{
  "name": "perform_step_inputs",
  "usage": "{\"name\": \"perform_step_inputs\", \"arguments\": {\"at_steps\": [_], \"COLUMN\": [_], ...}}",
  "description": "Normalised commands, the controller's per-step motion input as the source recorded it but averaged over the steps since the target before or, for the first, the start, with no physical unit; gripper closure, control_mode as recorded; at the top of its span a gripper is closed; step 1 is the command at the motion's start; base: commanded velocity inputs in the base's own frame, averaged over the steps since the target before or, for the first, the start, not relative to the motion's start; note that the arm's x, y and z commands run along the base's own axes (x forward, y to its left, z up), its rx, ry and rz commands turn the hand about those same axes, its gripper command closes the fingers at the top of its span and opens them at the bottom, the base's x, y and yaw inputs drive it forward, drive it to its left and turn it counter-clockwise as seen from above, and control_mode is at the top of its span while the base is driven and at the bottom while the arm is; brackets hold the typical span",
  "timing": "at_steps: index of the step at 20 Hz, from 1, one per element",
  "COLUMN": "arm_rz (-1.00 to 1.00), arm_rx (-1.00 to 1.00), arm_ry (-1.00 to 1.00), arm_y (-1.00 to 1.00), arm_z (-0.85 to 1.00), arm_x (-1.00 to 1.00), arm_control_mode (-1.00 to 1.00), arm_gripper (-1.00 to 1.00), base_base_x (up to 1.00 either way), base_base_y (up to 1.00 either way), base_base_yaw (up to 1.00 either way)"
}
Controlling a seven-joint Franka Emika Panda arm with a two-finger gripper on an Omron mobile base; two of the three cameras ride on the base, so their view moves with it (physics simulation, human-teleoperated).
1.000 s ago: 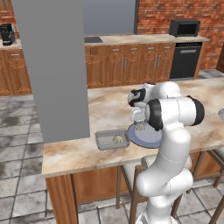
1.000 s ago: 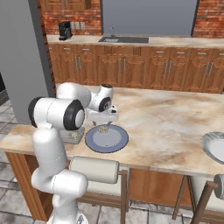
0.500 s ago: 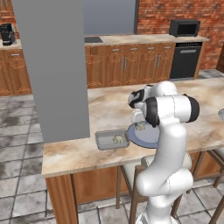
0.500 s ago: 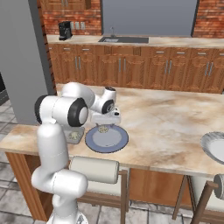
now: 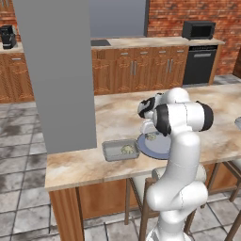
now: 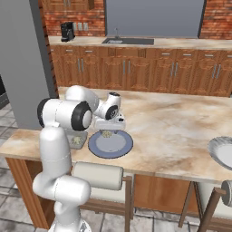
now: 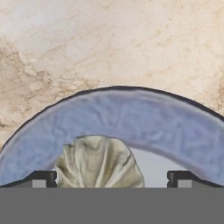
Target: Place two dumplings into each of the tupperware containers and then place the containers in the fridge.
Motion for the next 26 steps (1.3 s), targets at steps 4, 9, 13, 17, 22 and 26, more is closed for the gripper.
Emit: {"name": "perform_step_inputs", "arguments": {"at_steps": [4, 9, 13, 17, 22, 26], "arm_rz": [0.00, 0.00, 0.00, 0.00, 0.00, 0.00], "arm_rx": [0.00, 0.00, 0.00, 0.00, 0.00, 0.02], "arm_ry": [0.01, 0.04, 0.04, 0.01, 0.00, -0.01], "arm_y": [0.00, 0.00, 0.00, 0.00, 0.00, -0.09], "arm_z": [-0.26, -0.39, -0.42, -0.16, -0.02, 0.07], "arm_x": [-0.14, -0.19, -0.13, -0.12, -0.30, -0.49], "arm_control_mode": [-1.00, -1.00, -1.00, -1.00, -1.00, -1.00], "arm_gripper": [-1.00, -1.00, 1.00, 1.00, 1.00, 1.00], "base_base_x": [0.00, 0.00, 0.00, 0.00, 0.00, 0.00], "base_base_y": [0.00, 0.00, 0.00, 0.00, 0.00, 0.00], "base_base_yaw": [0.00, 0.00, 0.00, 0.00, 0.00, 0.00]}}
